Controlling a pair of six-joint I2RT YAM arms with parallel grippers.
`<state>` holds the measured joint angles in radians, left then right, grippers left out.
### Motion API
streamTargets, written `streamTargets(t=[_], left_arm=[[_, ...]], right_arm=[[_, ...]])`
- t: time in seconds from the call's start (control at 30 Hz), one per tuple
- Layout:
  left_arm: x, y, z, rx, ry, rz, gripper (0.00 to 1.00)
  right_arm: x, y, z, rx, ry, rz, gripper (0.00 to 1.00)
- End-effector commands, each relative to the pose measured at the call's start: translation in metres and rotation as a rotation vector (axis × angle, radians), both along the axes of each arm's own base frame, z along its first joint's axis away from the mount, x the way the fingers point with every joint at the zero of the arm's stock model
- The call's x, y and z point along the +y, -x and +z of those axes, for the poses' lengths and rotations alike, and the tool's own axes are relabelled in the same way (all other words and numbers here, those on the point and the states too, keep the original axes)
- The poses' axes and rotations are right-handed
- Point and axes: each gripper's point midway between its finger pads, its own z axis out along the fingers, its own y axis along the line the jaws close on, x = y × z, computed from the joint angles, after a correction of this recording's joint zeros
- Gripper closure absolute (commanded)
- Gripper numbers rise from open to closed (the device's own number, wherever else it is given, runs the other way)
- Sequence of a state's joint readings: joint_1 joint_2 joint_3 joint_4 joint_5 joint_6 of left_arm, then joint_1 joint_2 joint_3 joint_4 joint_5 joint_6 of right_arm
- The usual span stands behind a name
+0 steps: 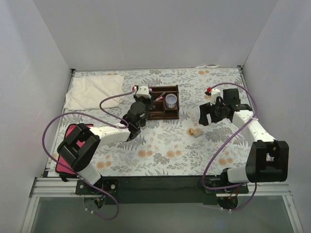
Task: Sort the stationery into containers
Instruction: Place the pen in the storage box.
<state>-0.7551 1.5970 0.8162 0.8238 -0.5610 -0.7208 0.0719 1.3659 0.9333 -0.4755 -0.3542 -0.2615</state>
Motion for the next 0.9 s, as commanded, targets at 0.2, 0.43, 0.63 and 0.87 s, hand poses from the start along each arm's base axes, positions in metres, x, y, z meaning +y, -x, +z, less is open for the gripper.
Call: streamTargets(t=[0.2, 0.43, 0.63, 0.87], left_arm=[[0.002, -0.008, -0.011, -0.037, 0.013, 0.029, 1.00], [0.002, -0.006, -0.023, -0.067, -0.021, 0.010, 1.00], [0.001, 0.000, -0.019, -0.162, -0.026, -0.021, 1.00], [-0.001, 0.001, -0.023, -0.184, -0.023, -0.032, 1.00]], right_arm=[[0.001, -0.004, 0.002, 0.015, -0.006, 0.018, 0.09], [0.002, -0.005, -0.005, 0.032, -0.004, 0.032, 0.09], [0.005, -0.004, -0.009, 0.041, -0.016, 0.052, 0.09], [0.008, 0.000, -0.010, 0.041, -0.036, 0.055, 0.09]])
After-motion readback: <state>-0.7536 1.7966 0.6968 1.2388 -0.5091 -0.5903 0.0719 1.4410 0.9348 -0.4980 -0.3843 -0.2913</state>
